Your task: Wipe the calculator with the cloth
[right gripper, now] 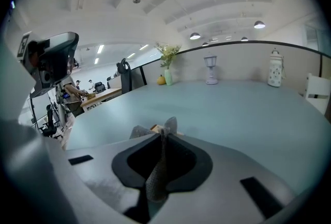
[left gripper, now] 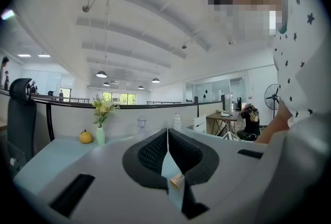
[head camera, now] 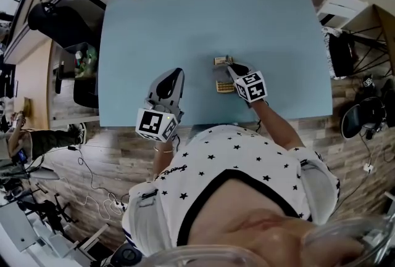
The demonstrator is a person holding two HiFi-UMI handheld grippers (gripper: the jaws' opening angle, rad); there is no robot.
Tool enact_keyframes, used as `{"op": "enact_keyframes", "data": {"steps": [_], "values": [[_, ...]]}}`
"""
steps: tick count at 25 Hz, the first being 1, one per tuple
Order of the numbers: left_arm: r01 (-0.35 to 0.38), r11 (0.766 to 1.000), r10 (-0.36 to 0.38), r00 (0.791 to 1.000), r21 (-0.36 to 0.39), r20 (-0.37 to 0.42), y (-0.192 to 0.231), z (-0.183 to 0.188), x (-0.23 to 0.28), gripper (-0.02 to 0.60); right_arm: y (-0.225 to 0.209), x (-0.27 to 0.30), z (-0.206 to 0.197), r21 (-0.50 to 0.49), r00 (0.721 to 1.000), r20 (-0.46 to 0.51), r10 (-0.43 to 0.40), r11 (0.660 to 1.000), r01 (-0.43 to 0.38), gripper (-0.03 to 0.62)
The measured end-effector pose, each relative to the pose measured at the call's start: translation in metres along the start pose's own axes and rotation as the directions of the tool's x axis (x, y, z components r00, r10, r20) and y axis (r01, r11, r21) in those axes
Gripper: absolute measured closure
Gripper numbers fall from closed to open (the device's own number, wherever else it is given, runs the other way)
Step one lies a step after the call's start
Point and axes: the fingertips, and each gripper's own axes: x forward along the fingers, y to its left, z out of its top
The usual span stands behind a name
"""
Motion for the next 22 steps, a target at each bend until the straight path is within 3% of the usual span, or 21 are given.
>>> {"op": "enact_keyframes", "data": {"steps": [13,18,22], "values": [[0.037,0.999,-0.037,0.999,0.008,0.006,-0.012,0.002,0.013,0.551,-0.022,-0.011,-0.02,0.022,0.998,-0.023,-0.054,0.998,0.054,0.562],[0.027,1.0,-0.027,1.0,0.005,0.007,-0.008,0.002,0.012,0.551,-0.021,-0.018,-0.001,0.042,0.997,0.045,-0.068,0.997,0.066,0.562],[0.022,1.0,-0.022,1.0,0.0,0.002,-0.008,0.0,0.01,0.551,-0.002,-0.019,0.017,0.046,0.996,0.089,-0.016,0.999,0.012,0.562]]}}
